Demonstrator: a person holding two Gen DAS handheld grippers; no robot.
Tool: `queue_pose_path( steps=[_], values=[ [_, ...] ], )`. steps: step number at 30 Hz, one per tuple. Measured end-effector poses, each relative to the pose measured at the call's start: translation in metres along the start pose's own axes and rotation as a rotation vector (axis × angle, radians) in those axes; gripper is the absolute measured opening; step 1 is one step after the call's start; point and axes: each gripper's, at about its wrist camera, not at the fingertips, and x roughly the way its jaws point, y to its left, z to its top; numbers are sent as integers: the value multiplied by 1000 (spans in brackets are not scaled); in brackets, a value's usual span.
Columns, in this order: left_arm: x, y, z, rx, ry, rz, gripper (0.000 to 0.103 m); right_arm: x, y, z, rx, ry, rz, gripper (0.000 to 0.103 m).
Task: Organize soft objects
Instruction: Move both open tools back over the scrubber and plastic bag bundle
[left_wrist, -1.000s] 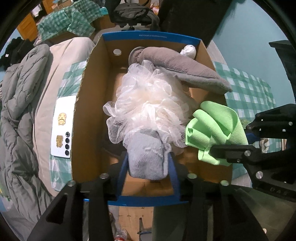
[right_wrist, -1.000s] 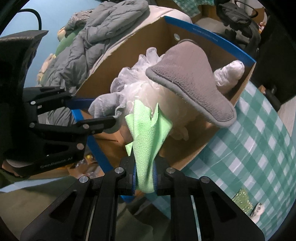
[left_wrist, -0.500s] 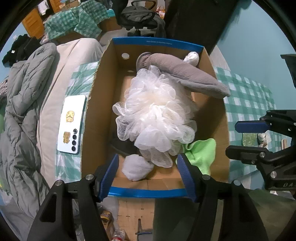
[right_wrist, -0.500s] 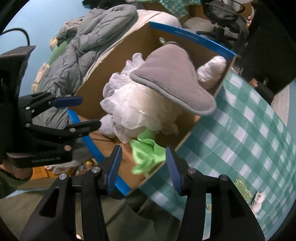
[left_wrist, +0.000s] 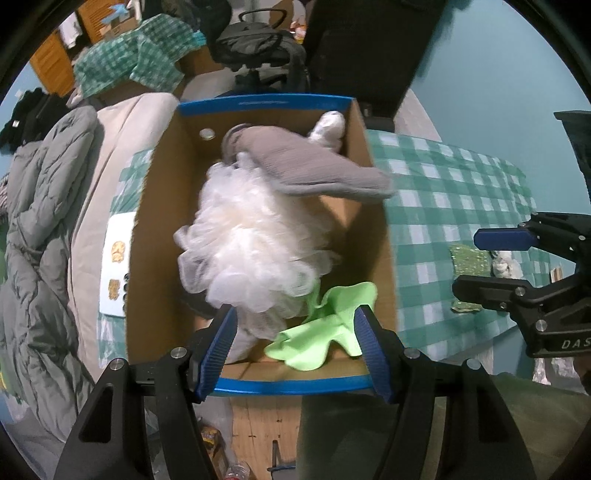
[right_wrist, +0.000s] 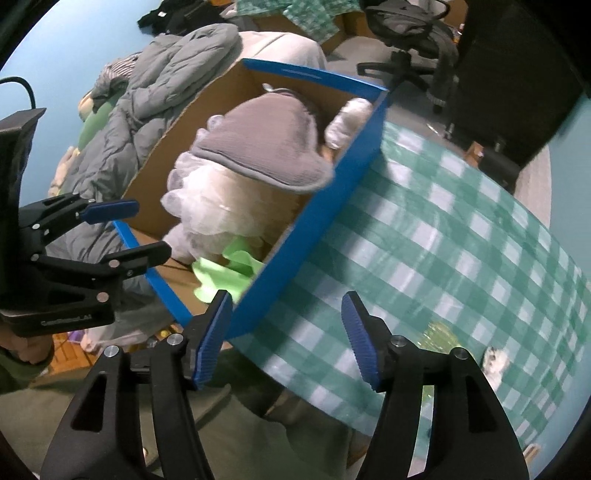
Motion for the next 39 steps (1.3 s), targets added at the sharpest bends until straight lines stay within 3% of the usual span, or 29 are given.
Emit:
queue_pose_path(
  steps=[26,39],
  values=[
    [12,-125,23,163,14,-54,68,-52,-121,-79,221,-22,-103,67],
    [43,-180,26,229,74,-118,72,-49,-179,-123,308,30,-174,67]
  ],
)
